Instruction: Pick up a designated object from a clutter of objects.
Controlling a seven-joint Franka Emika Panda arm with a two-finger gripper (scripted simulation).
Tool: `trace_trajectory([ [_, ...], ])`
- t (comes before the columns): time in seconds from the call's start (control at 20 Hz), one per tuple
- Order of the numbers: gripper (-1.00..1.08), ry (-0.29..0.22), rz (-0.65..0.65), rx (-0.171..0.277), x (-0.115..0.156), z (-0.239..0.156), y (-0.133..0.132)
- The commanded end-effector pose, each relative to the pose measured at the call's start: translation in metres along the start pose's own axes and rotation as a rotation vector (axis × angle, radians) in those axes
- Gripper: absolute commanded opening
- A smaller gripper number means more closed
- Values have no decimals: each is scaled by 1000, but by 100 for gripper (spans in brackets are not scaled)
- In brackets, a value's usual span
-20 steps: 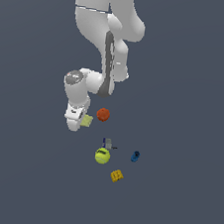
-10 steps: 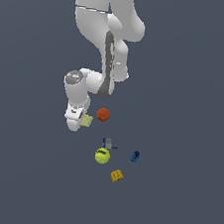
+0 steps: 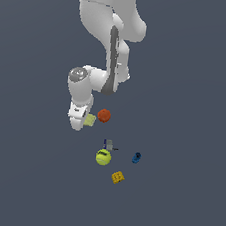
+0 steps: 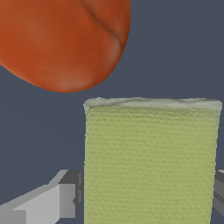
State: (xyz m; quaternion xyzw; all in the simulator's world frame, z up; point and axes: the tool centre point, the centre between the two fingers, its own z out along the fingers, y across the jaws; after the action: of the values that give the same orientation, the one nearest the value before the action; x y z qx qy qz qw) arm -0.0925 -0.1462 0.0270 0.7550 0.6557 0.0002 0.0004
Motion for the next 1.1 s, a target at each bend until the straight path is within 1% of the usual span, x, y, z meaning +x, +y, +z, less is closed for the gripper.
trace_trajectory([
  [0.0, -100, 0, 0, -2, 7, -10, -2],
  [0.35, -100, -1, -1, -1, 37, -48, -14],
  [1.05, -100, -3, -1, 0, 115, -151, -43],
])
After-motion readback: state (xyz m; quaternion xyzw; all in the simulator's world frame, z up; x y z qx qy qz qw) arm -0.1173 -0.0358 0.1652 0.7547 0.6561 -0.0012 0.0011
